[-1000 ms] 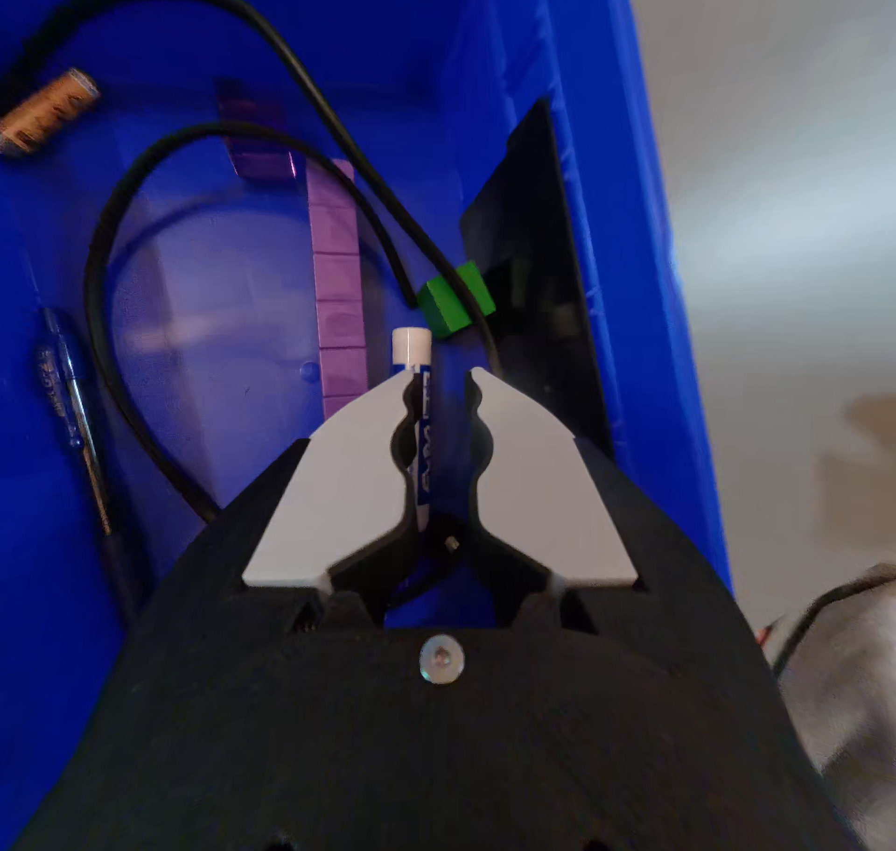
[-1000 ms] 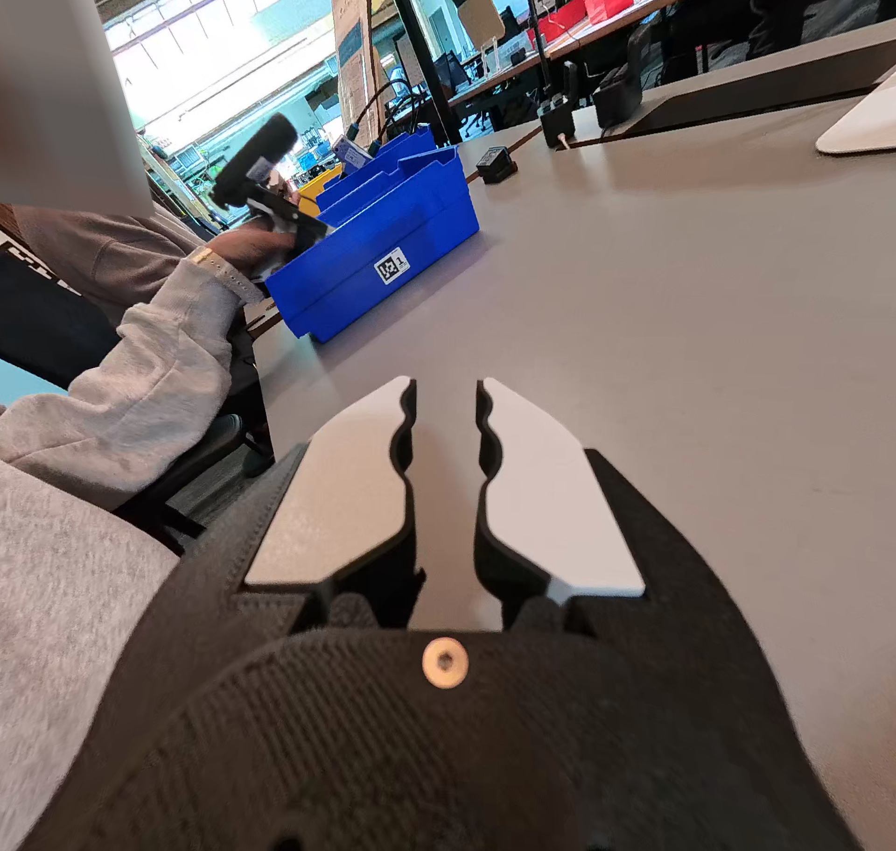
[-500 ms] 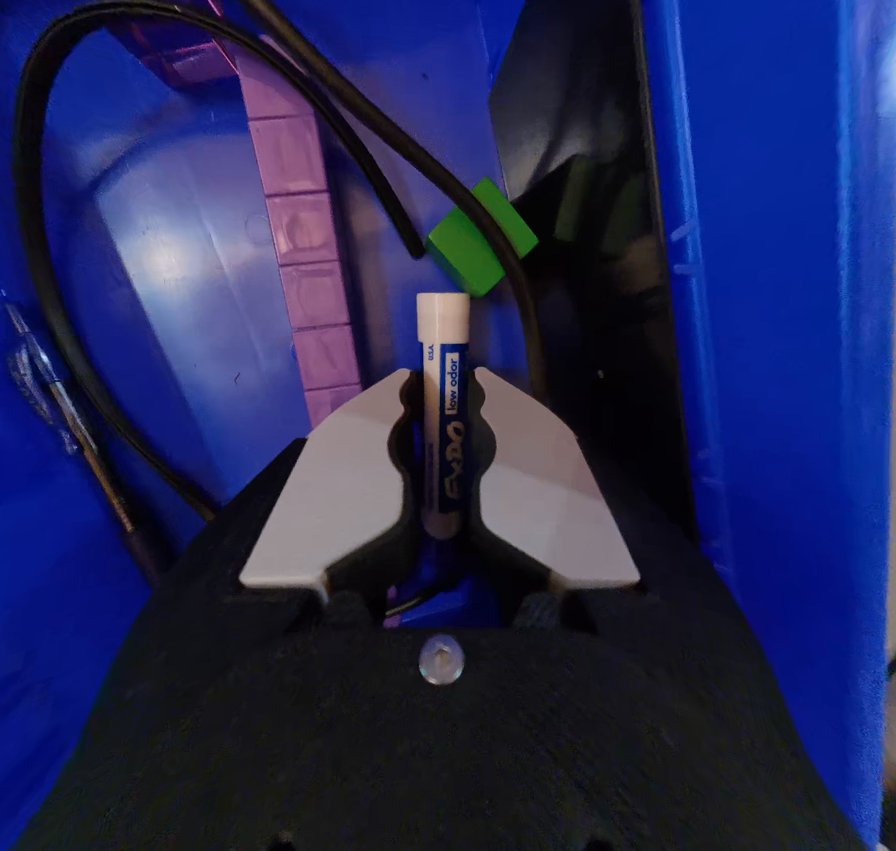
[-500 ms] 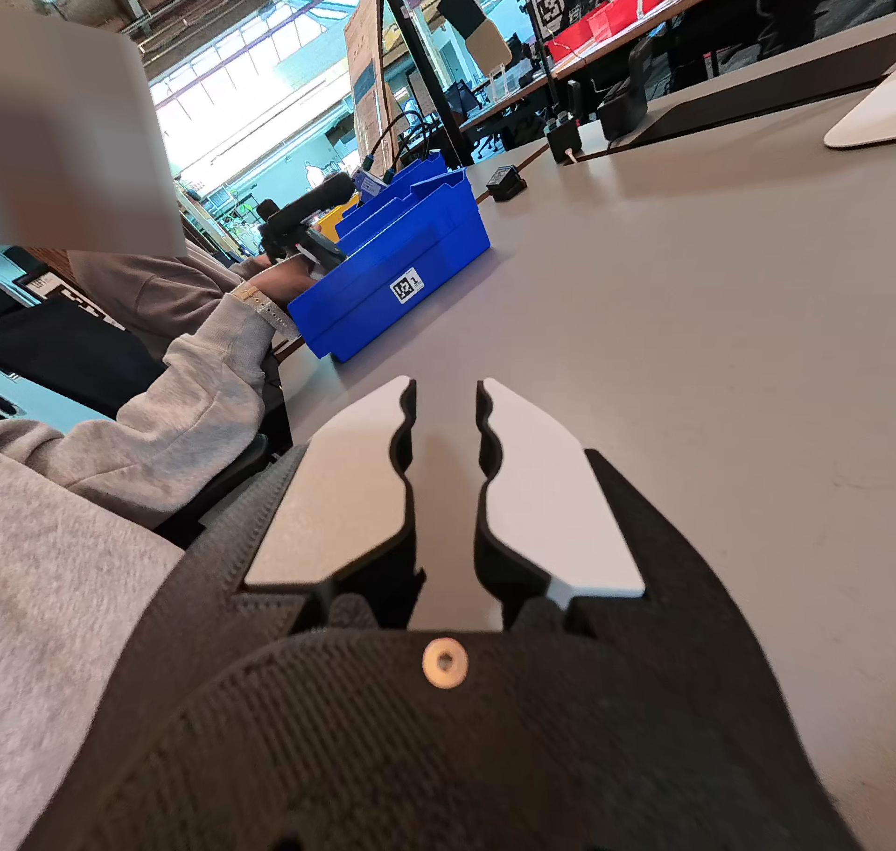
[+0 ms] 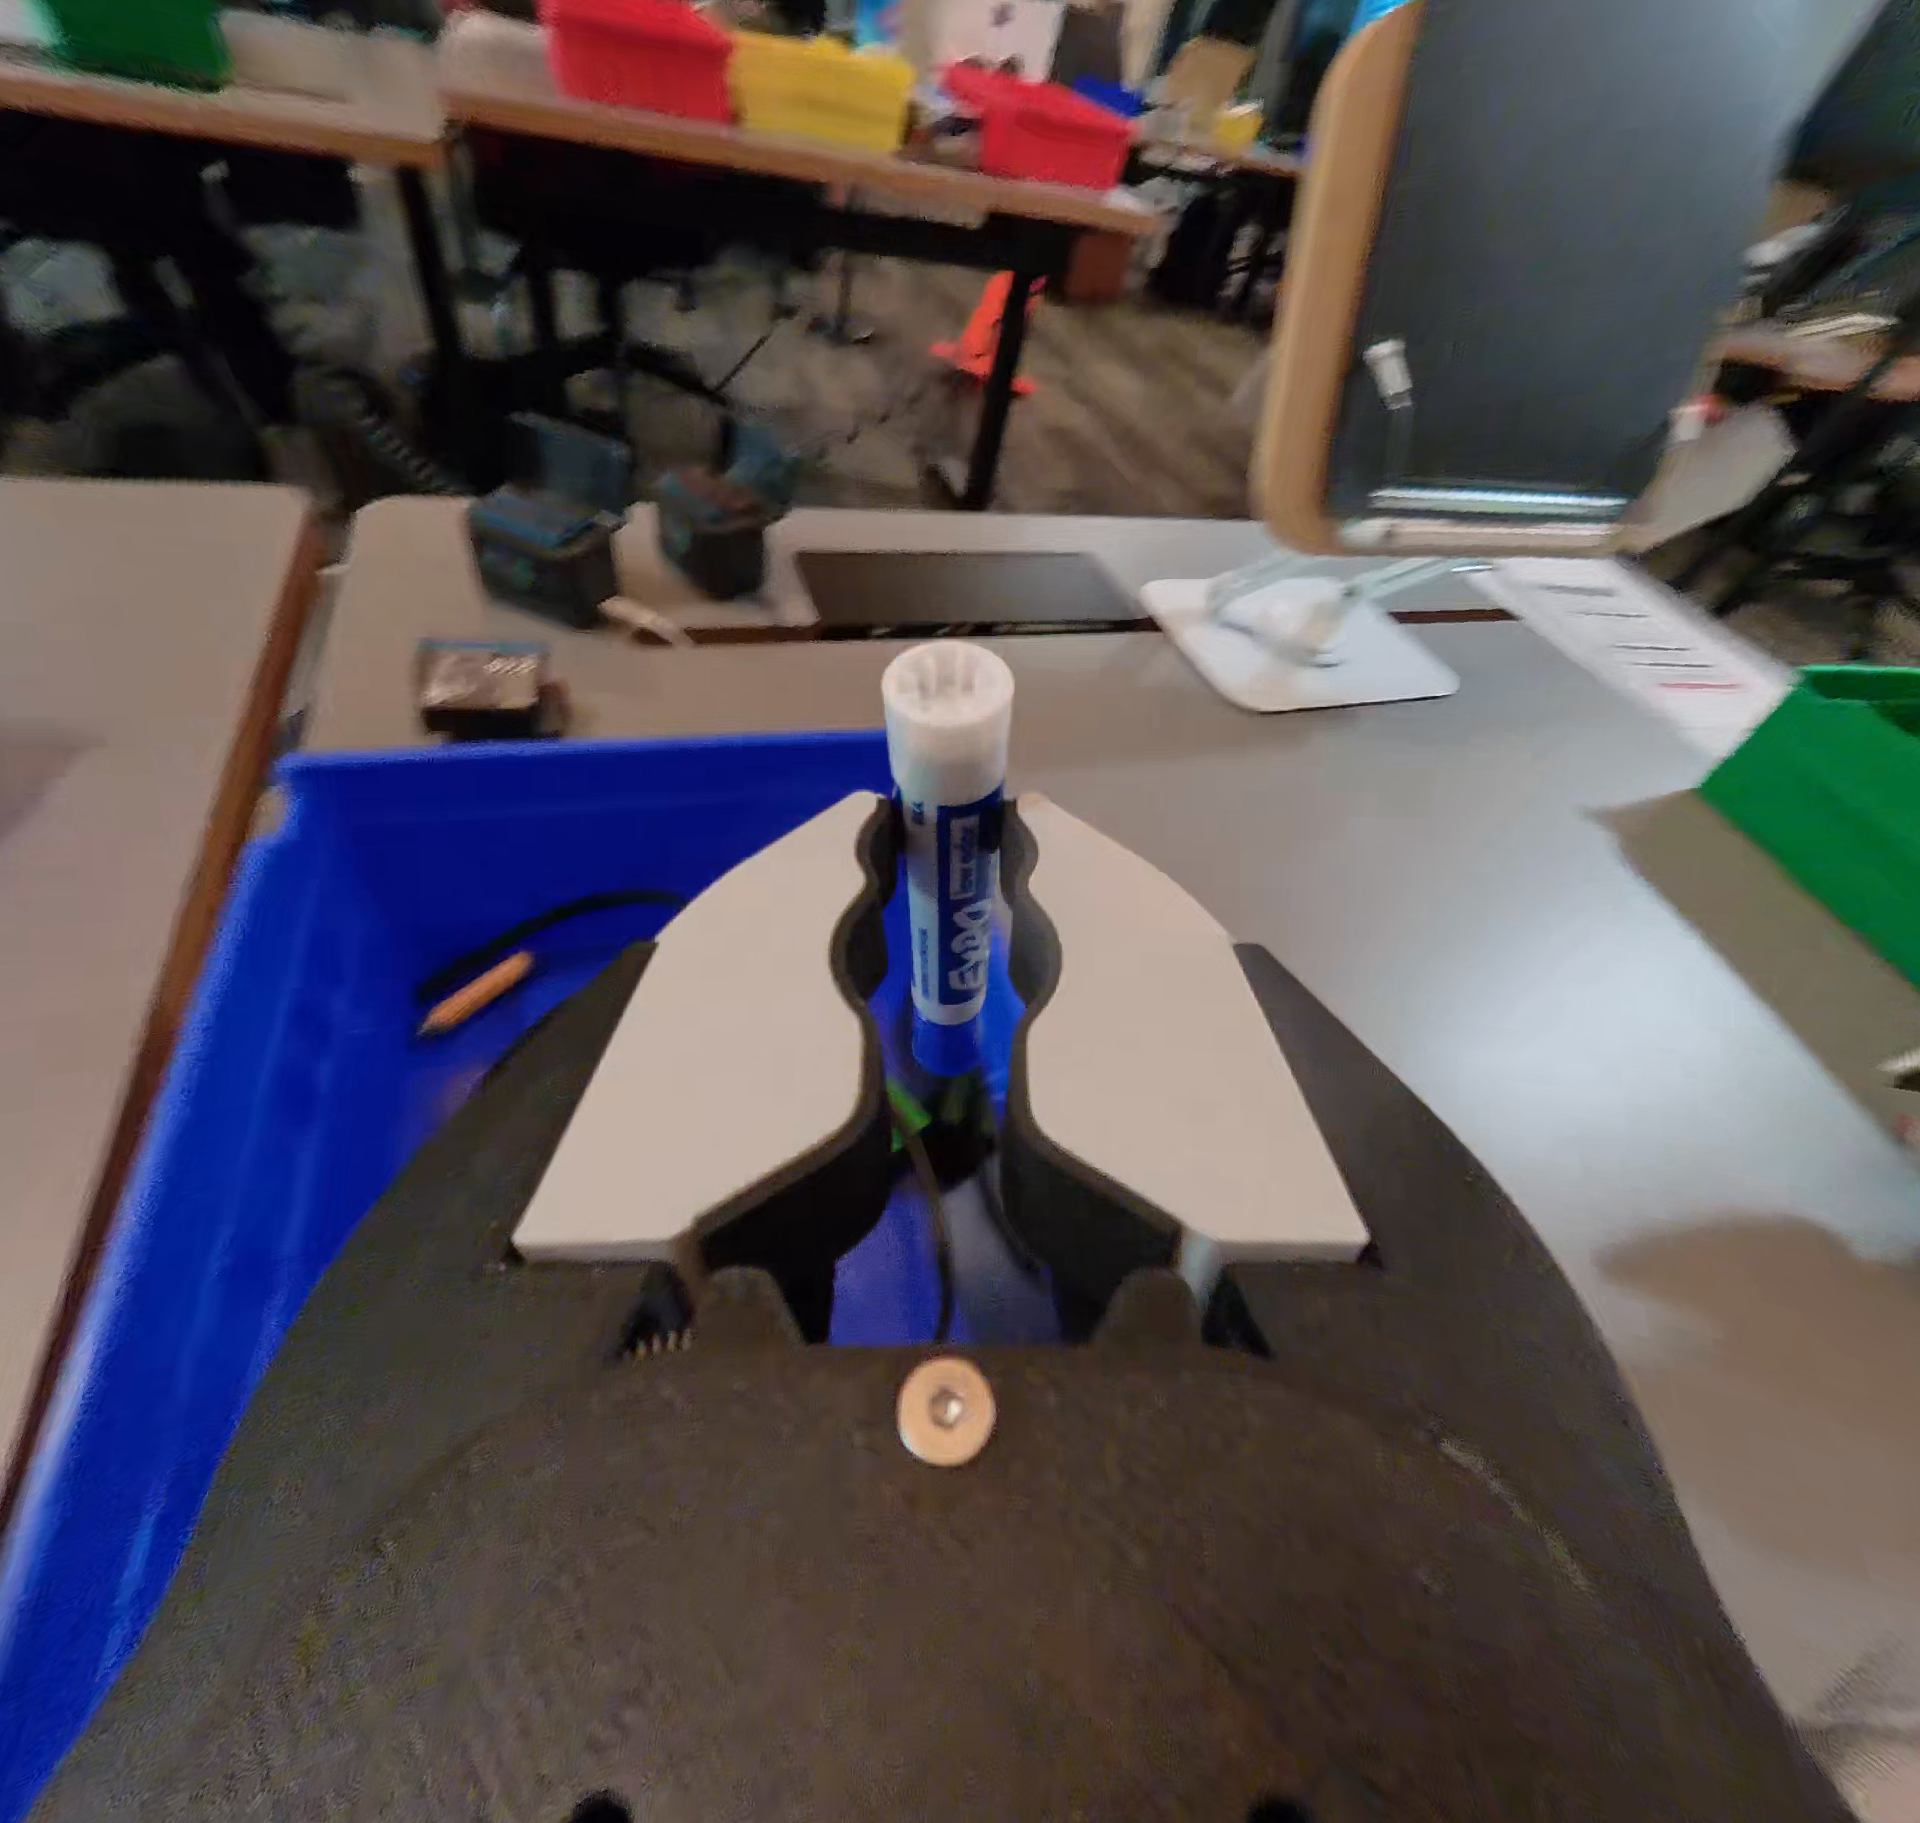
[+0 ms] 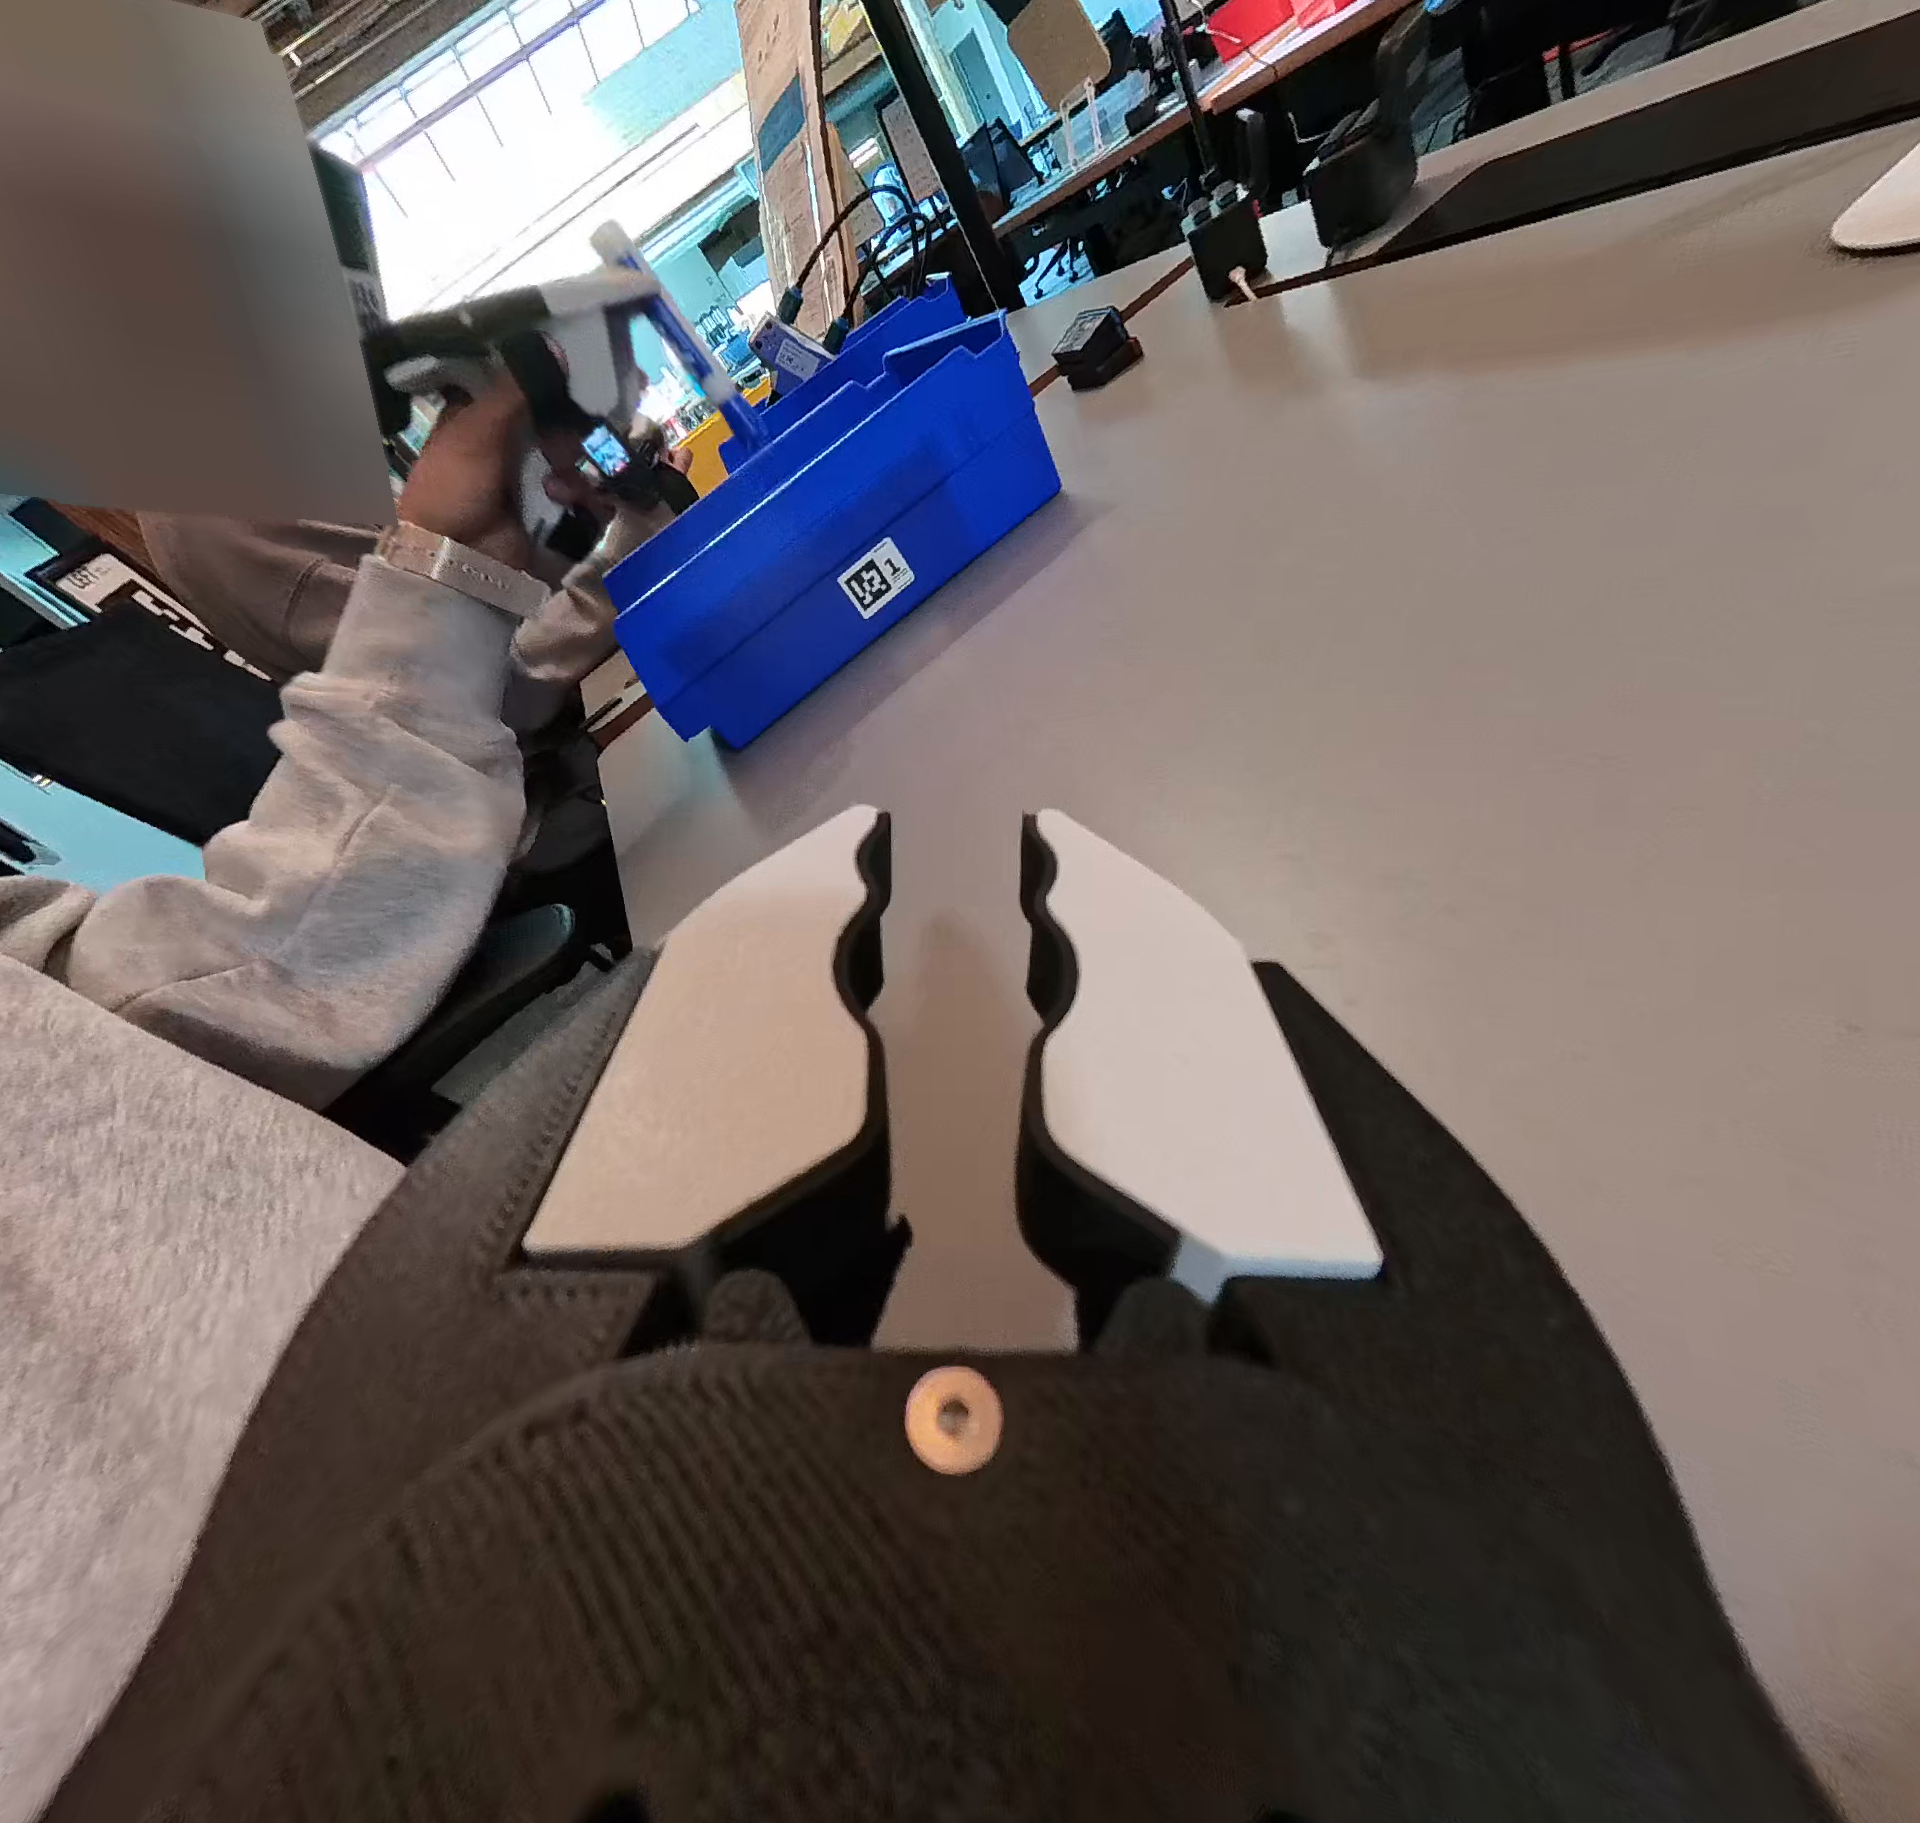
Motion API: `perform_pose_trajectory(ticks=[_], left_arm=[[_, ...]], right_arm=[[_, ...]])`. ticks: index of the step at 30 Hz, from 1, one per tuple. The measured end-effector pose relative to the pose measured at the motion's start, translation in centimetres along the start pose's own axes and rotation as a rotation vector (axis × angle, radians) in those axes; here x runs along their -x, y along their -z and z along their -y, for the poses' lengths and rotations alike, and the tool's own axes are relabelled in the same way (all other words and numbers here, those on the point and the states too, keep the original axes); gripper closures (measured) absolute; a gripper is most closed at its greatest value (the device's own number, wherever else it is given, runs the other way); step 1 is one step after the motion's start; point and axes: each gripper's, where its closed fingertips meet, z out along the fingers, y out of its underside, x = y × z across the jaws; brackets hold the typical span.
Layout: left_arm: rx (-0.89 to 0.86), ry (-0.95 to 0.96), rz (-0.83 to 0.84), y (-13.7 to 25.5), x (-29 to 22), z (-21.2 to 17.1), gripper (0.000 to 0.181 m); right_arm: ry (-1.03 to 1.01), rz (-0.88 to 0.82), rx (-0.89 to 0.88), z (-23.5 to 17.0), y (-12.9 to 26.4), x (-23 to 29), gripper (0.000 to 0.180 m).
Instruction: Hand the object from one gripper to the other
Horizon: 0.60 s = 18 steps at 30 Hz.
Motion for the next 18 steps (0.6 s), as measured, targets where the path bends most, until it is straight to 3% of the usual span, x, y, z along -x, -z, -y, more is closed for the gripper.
perform_pose_trajectory(ticks=[1,8,13,18], left_arm=[[-0.010,-0.008,-0.055,-0.2,-1.6,0.5,0.159],[-0.008,-0.029,-0.590,-1.8,-16.6,1.7,0.160],[0.097,-0.105,-0.887,-2.4,-26.6,-1.5,0.160],[0.214,-0.145,-1.048,-2.9,-33.6,-5.8,0.160]], right_arm=[[0.005,0.004,0.005,-0.1,-0.1,0.1,0.155],[0.083,0.087,0.033,-0.4,-0.7,2.0,0.150],[0.220,0.157,0.026,-0.3,-0.7,3.9,0.143],[0.373,0.200,-0.004,-0.3,-0.6,5.6,0.138]])
